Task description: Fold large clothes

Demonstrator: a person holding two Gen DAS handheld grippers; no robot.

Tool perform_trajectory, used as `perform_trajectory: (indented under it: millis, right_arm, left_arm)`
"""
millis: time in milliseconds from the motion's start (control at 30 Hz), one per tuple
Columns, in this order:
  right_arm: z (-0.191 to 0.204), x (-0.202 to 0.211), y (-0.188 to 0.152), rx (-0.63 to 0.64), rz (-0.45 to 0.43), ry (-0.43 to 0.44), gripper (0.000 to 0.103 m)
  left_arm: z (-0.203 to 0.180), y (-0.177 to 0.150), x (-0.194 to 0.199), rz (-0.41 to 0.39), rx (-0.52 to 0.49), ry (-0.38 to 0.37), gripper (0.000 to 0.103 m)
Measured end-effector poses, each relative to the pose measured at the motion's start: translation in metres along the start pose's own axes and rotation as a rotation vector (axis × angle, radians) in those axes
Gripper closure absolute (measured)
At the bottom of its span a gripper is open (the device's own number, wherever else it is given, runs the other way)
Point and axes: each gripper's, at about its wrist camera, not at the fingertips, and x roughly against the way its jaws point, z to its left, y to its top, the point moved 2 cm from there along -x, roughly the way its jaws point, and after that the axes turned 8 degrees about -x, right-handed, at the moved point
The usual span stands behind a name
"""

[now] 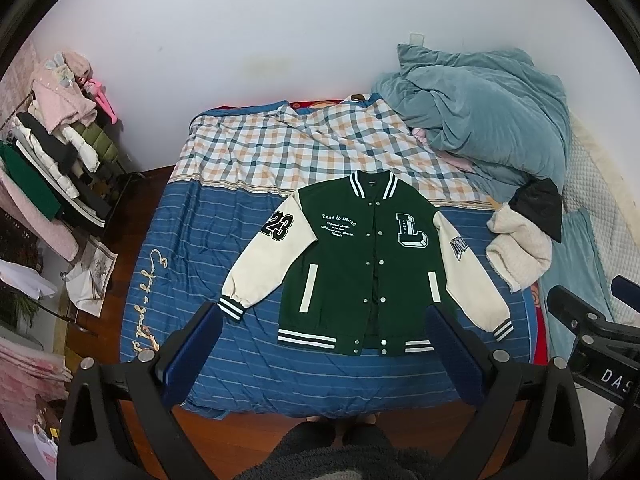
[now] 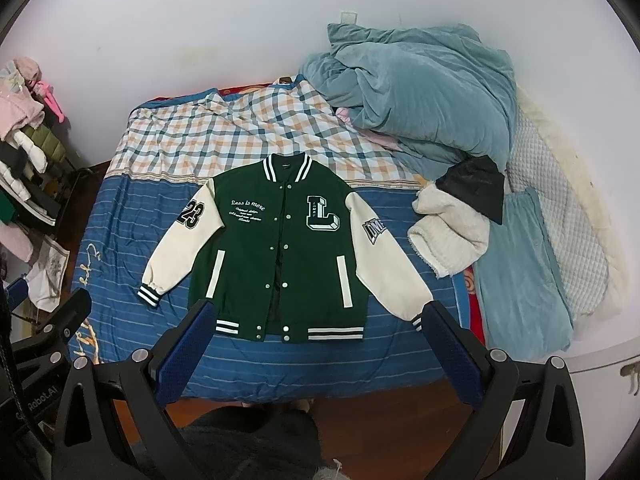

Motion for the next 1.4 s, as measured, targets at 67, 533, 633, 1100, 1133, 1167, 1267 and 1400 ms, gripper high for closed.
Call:
perform_trajectory:
  millis: [67,533,633,1100,1133,1167,1267,1400]
  right_arm:
    - [0.001,0.000,0.000,0.001,0.001,-0.001,0.000]
    - [-0.002,0.003,0.000,0.002,-0.003,0.001,0.000]
    - [-0.003,0.008,0.002,0.007,-0.007,0.001,0.000]
    - [-0.004,0.021,0.002,0.019,-0.016,0.009,0.000]
    - [-0.003,0.021,0.002,0.018,-0.017,0.009,0.000]
    - [-0.003,0.021,0.002,0.018,-0.016,0.009,0.000]
    - [-0.002,0.021,0.001,0.018,-0.015,0.011,0.000]
    - [-0.001,0.021,0.002,0.016,-0.016,0.010,0.000]
  left_arm:
    - [-0.001,0.000,0.000,0.000,-0.001,0.003,0.000]
    - [-0.001,0.003,0.000,-0.002,0.002,0.000,0.000]
    - [-0.001,0.003,0.000,-0.002,0.002,0.000,0.000]
    - [-0.002,0.009,0.002,-0.007,0.006,0.009,0.000]
    - [-0.002,0.009,0.002,-0.007,0.005,0.010,0.000]
    - [-0.001,0.010,0.003,-0.008,0.007,0.011,0.000]
    - [0.003,0.010,0.009,-0.012,0.012,0.009,0.000]
    - [0.004,0.010,0.009,-0.015,0.011,0.008,0.000]
